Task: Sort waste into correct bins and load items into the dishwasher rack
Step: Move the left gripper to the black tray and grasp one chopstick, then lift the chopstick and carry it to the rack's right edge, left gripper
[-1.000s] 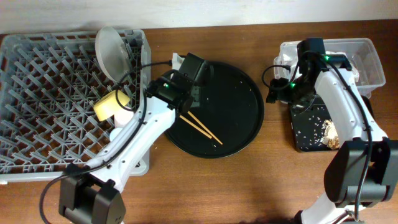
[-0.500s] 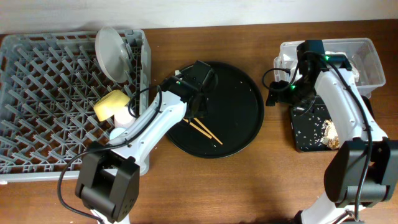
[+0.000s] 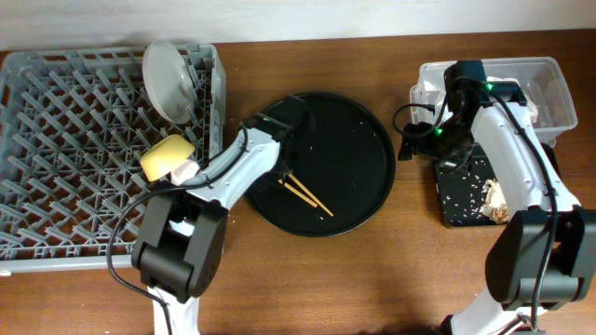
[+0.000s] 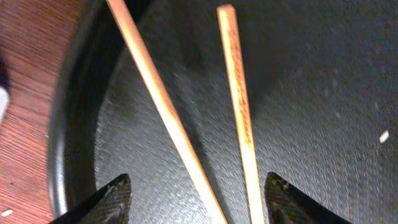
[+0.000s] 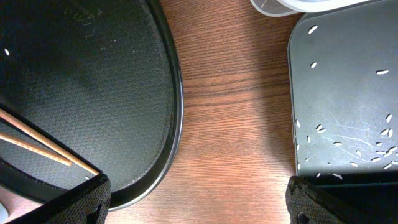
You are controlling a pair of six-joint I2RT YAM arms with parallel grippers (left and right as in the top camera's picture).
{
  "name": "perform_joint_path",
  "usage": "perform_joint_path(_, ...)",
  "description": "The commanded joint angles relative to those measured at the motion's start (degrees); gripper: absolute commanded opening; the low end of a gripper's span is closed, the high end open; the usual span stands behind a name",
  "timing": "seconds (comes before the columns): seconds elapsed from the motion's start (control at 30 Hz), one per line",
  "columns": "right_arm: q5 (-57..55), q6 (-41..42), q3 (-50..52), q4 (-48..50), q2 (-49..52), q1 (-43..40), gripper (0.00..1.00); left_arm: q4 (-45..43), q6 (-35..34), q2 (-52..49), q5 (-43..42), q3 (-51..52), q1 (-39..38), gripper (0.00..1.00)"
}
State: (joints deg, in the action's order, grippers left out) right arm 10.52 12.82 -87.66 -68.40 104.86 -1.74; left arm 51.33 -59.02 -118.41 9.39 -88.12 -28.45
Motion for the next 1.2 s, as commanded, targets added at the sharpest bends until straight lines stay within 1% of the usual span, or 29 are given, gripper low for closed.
perform_joint_path(0.0, -0.7, -0.6, -0.7, -0.2, -1.3, -0.1, 0.91, -0.1, -1.9, -2.4, 0.0, 0.0, 0.3, 0.6)
perform_joint_path(0.03, -0.7, -0.6, -0.7, -0.2, -1.3, -0.1, 0.91, -0.1, -1.9, -3.2, -0.1, 0.0, 0.3, 0.59)
perform_joint_path(0.17, -0.7, -0.6, -0.7, -0.4, -1.3, -0.1, 0.91, -0.2, -1.9, -4.3, -0.8, 0.0, 0.5, 0.48)
perform_joint_path(0.2, -0.7, -0.6, -0.7, -0.4, -1.3, -0.1, 0.91, -0.3, -1.9, -4.3, -0.8, 0.0, 0.5, 0.47)
perform_joint_path(0.27, -0.7, -0.6, -0.7, -0.4, -1.3, -0.1, 0.91, -0.3, -1.9, -4.3, -0.8, 0.0, 0.5, 0.4)
perform_joint_path(0.3, -0.7, -0.6, -0.7, -0.4, -1.3, 0.0, 0.91, -0.3, -1.8, -4.3, -0.8, 0.0, 0.5, 0.34)
perform_joint_path(0.33, -0.7, -0.6, -0.7, -0.4, -1.3, 0.0, 0.91, -0.3, -1.8, -4.3, -0.8, 0.0, 0.5, 0.19)
perform_joint_path(0.37, -0.7, -0.6, -0.7, -0.4, -1.3, 0.0, 0.91, -0.3, -1.8, -4.3, -0.8, 0.0, 0.5, 0.01)
perform_joint_path(0.47, -0.7, -0.6, -0.7, -0.4, -1.3, 0.0, 0.91, -0.2, -1.7, -4.2, -0.9, -0.1, 0.5, 0.01)
perform_joint_path(0.57, -0.7, -0.6, -0.7, -0.4, -1.3, -0.1, 0.91, 0.4, 4.7, -3.1, -3.0, -2.0, 0.5, 0.01)
perform_joint_path(0.63, -0.7, -0.6, -0.7, -0.4, -1.3, -0.1, 0.91, 2.1, 11.3, -1.7, -3.0, -5.2, 0.5, 0.01)
perform_joint_path(0.7, -0.7, -0.6, -0.7, -0.4, -1.3, -0.1, 0.91, 4.4, 20.3, 0.1, -2.9, -9.6, 0.5, 0.01)
perform_joint_path(0.77, -0.7, -0.6, -0.7, -0.4, -1.3, -0.1, 0.91, 7.5, 33.6, 2.4, -1.2, -15.2, 0.5, 0.01)
perform_joint_path(0.83, -0.7, -0.6, -0.7, -0.4, -1.3, -0.1, 0.91, 11.3, 43.0, 5.1, 4.3, -20.6, 0.5, 0.01)
perform_joint_path(0.87, -0.7, -0.6, -0.7, -0.4, -1.3, -0.1, 0.92, 12.9, 44.5, 6.5, 8.5, -22.4, 0.5, 0.01)
perform_joint_path(0.93, -0.7, -0.6, -0.7, -0.4, -1.3, -0.1, 0.92, 14.1, 44.7, 10.4, 18.9, -23.8, 1.3, 0.01)
perform_joint_path(0.97, -0.7, -0.6, -0.7, -0.4, -1.3, -0.1, 0.92, 14.1, 45.7, 11.5, 20.8, -23.8, 1.8, 0.01)
perform_joint_path(1.0, -0.7, -0.6, -0.7, -0.3, -1.3, -0.1, 0.92, 14.1, 47.8, 12.7, 22.5, -23.8, 2.8, 0.0)
perform_joint_path(1.07, -0.7, -0.6, -0.7, -0.2, -1.3, -0.1, 0.92, 14.1, 52.4, 14.1, 22.8, -23.8, 5.8, 0.0)
perform_joint_path(1.13, -0.7, -0.6, -0.7, 0.1, -1.3, -0.1, 0.92, 14.1, 55.8, 14.0, 22.8, -23.6, 9.2, 0.0)
perform_joint_path(1.17, -0.8, -0.6, -0.7, 0.2, -1.3, -0.1, 0.92, 14.1, 56.3, 13.9, 22.8, -23.2, 11.1, 0.0)
